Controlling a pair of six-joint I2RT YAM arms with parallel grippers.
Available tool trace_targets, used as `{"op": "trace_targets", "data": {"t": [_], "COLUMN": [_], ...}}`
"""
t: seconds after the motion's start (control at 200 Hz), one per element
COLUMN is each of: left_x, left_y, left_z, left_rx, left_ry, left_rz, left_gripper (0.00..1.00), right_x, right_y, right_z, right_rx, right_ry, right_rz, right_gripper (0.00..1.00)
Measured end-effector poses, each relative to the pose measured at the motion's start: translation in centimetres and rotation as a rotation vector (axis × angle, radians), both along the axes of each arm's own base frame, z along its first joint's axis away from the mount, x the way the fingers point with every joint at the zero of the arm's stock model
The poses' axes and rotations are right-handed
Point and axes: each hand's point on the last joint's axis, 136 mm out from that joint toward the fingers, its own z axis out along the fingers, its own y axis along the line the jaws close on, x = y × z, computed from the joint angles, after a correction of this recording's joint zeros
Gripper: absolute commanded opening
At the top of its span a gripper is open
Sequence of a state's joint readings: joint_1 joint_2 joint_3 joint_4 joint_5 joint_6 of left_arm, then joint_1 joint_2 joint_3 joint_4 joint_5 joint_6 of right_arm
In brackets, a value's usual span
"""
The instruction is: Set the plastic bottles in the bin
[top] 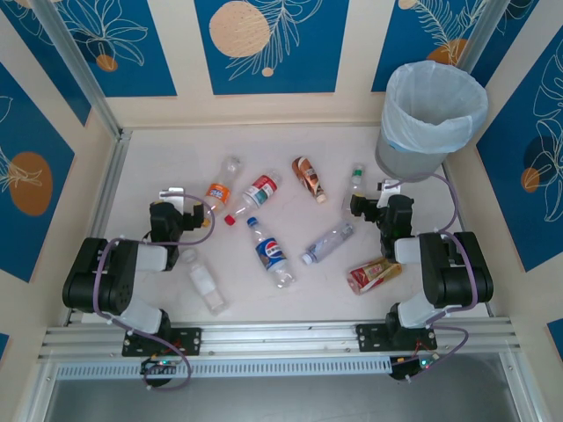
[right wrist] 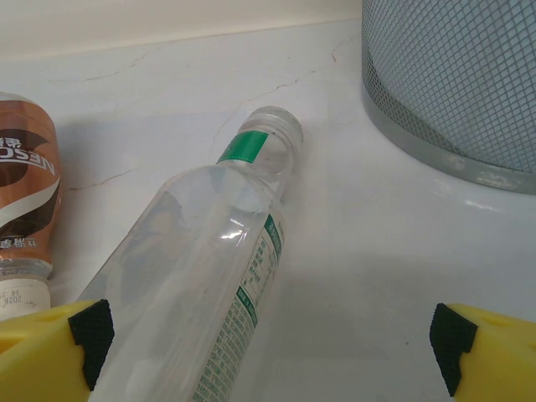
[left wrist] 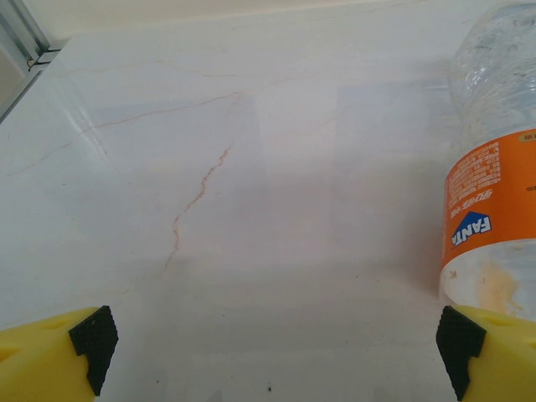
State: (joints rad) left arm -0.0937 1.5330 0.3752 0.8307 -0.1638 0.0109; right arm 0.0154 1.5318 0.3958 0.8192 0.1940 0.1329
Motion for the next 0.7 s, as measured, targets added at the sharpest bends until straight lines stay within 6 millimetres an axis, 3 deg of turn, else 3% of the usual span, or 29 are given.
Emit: {"op": "trace_targets", "data": {"t": [0.7], "left_x": [0.14], "left_y": [-0.14], "left_z": [0.41], "left_rx": [0.013], "left_ry": [0.025], "left_rz": [-0.013], "left_gripper": [0.99], "right_x": [-0.08], "right_y": [-0.12], "right_z": [0.16], "right_rx": [0.002], "right_ry": [0.000], "right_rz": [-0.001], "right_gripper": [0.99]}}
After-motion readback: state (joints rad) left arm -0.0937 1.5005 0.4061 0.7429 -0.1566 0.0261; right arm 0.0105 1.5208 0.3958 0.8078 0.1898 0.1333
